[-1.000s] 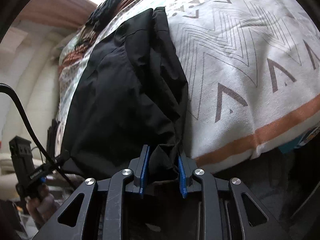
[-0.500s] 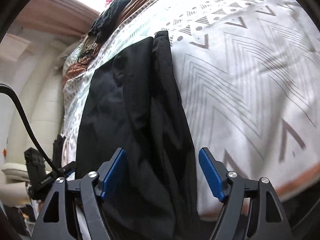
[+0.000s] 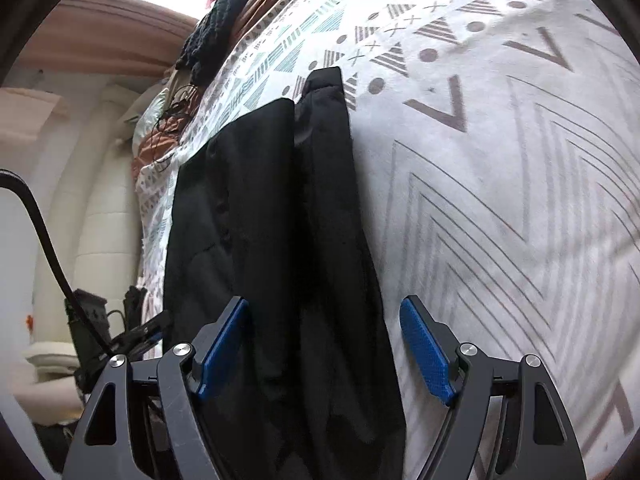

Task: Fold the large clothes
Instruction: 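Close both tools on the folded jacket's end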

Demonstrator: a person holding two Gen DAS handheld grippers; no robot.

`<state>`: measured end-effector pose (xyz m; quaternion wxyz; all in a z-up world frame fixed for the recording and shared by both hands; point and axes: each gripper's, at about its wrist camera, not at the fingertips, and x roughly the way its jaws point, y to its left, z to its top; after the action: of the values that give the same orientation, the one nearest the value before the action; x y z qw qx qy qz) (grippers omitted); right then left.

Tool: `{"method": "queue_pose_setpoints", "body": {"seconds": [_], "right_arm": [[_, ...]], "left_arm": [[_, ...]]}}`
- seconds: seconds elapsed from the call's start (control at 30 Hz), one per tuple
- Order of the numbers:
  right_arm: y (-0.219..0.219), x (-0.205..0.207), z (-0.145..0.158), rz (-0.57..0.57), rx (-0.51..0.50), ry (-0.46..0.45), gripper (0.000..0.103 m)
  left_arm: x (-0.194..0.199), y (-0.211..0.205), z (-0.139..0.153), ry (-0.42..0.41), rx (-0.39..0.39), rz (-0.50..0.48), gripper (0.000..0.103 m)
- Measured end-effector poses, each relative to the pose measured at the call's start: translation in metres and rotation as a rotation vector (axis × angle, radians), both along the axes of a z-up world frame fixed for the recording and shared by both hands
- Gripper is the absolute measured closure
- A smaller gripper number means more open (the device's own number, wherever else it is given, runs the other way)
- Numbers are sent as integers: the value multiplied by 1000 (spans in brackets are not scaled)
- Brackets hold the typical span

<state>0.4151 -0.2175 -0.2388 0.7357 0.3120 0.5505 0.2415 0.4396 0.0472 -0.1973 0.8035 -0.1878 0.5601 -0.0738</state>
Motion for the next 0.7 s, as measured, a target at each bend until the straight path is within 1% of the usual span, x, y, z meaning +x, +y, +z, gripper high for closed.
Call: {"method": "queue_pose_setpoints", "body": {"seconds": [0.23, 0.43, 0.63, 0.7], "right_arm": [[13, 32, 1, 43, 18, 3, 25], [25, 50, 2, 81, 10, -3, 25], [22, 58, -2, 90, 42, 1, 25], [20, 62, -5, 84, 58, 3, 28]], "left_arm": [[31, -6, 0, -9, 35, 8, 55], [34, -26, 10, -29, 89, -35, 55], [34, -30, 13, -33, 78, -50, 55], [35, -31, 13, -31, 86, -62, 55]]}}
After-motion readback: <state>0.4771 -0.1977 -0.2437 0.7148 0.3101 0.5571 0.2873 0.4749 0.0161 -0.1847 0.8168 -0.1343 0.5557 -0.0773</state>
